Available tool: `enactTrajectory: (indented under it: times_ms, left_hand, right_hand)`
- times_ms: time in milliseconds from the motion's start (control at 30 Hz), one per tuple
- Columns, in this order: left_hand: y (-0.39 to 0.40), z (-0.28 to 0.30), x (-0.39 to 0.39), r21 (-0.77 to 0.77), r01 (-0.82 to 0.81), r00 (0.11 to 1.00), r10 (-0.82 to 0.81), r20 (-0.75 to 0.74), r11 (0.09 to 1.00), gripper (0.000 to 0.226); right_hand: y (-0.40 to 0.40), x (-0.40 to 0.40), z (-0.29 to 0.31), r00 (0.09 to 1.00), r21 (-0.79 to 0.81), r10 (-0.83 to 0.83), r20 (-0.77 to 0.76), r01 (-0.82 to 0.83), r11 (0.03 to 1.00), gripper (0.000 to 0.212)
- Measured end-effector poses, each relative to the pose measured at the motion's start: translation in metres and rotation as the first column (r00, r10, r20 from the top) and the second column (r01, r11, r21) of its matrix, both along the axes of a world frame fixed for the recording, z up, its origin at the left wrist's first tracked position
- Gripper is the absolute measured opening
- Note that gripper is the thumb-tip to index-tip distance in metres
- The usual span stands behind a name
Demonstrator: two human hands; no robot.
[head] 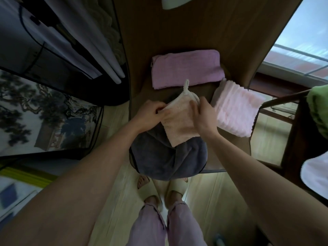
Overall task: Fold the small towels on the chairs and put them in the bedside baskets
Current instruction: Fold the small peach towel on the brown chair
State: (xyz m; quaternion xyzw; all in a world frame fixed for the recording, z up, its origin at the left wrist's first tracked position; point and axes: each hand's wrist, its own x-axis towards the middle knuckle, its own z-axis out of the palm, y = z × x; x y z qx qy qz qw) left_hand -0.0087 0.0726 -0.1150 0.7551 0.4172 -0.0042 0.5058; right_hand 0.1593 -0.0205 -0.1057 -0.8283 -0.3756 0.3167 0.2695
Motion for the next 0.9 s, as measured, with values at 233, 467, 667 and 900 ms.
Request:
enactTrajectory:
  times_ms: [233, 467, 667, 900]
  left_hand:
    - [0.029, 0.017, -0.014, 0.315, 0.012, 0.982, 0.048, -0.183, 0.949, 0.023]
    - [-0.007, 0.031, -0.013, -0.275, -0.348, 0.894, 0.406, 0.191, 0.896, 0.053]
    - [-0.027, 0.037, -0.023, -0.276, -0.307, 0.883, 0.38, 0.275, 0.911, 0.042]
    - [-0.025, 0.047, -0.025, -0.037, -0.287, 0.922, 0.286, 0.261, 0.957, 0.041]
  right_hand:
    - [-0.003, -0.002, 0.005, 0.985, -0.005, 0.162, 0.056, -0.162, 0.987, 0.023]
    - [0.025, -0.015, 0.014, 0.703, -0.257, -0.581, -0.41, 0.523, 0.813, 0.041]
    - [0.042, -0.021, 0.032, 0.205, -0.422, -0.732, -0.65, 0.704, 0.571, 0.039]
    - [0.034, -0.023, 0.031, 0.462, -0.34, -0.712, -0.53, 0.653, 0.677, 0.042]
